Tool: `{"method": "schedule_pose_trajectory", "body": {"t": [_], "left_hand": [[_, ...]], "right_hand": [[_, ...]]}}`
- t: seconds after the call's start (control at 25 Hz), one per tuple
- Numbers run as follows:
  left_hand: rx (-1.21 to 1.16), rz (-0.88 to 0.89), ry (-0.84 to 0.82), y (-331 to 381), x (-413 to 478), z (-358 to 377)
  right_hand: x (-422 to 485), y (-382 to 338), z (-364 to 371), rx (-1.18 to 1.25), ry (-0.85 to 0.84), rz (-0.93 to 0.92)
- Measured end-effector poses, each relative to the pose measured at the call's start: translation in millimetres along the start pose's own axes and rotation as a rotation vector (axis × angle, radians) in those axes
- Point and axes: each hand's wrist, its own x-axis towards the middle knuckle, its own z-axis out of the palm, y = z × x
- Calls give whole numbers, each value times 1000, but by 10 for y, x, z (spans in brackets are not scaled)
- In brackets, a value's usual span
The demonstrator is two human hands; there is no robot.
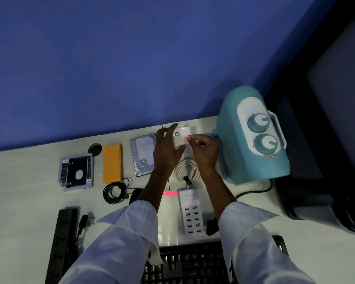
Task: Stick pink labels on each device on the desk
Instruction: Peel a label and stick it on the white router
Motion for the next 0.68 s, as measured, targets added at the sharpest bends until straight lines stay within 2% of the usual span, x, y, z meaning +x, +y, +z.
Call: {"method": "schedule_pose_trajectory", "body": {"t": [0.16, 0.4, 0.68], "left_hand": [[33, 5, -72, -45, 73, 101], [50, 9, -66, -58, 97, 126], [35, 25, -41, -62, 74, 127]], "right_hand": [[144, 86, 100, -22, -24, -5], [179, 127, 135, 3, -33, -51], [147, 103, 184, 8, 46, -64]]}}
